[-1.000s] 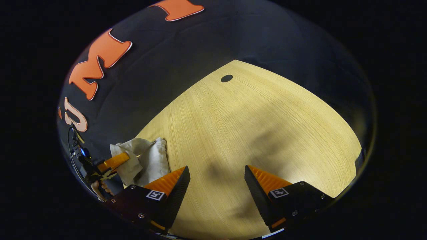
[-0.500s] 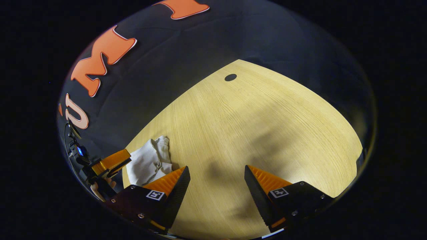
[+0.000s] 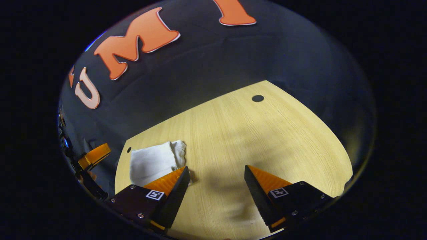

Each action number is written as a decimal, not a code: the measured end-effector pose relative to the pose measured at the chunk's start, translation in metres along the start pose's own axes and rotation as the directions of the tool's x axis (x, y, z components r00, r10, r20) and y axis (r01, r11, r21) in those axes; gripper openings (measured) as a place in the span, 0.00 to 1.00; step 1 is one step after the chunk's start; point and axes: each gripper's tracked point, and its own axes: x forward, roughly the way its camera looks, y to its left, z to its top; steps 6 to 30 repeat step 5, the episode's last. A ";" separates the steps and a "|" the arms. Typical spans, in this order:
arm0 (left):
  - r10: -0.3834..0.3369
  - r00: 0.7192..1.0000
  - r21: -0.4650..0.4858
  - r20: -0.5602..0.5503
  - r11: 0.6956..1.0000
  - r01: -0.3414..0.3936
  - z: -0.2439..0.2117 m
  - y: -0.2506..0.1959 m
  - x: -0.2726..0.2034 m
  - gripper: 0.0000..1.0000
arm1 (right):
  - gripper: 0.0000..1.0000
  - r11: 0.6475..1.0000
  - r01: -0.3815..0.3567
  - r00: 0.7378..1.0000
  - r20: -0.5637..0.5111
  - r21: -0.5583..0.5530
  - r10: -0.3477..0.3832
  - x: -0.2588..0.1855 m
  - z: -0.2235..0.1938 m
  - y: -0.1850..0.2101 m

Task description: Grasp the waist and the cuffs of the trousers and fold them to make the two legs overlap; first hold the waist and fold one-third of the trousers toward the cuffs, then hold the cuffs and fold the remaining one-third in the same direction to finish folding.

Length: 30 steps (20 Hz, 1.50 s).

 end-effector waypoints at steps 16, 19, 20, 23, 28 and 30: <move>0.085 0.986 0.004 0.147 0.996 -0.087 0.032 0.039 -0.053 0.99 | 0.99 0.991 -0.009 0.993 0.118 -0.133 0.025 -0.013 0.027 0.029; 0.085 0.986 0.004 0.147 0.996 -0.087 0.032 0.039 -0.053 0.99 | 0.99 0.991 -0.009 0.993 0.118 -0.133 0.025 -0.013 0.027 0.029; 0.085 0.986 0.004 0.147 0.996 -0.087 0.032 0.039 -0.053 0.99 | 0.99 0.991 -0.009 0.993 0.118 -0.133 0.025 -0.013 0.027 0.029; 0.085 0.986 0.004 0.147 0.996 -0.087 0.032 0.039 -0.053 0.99 | 0.99 0.991 -0.009 0.993 0.118 -0.133 0.025 -0.013 0.027 0.029; 0.085 0.986 0.004 0.147 0.996 -0.087 0.032 0.039 -0.053 0.99 | 0.99 0.991 -0.009 0.993 0.118 -0.133 0.025 -0.013 0.027 0.029; 0.085 0.986 0.004 0.147 0.996 -0.087 0.032 0.039 -0.053 0.99 | 0.99 0.991 -0.009 0.993 0.118 -0.133 0.025 -0.013 0.027 0.029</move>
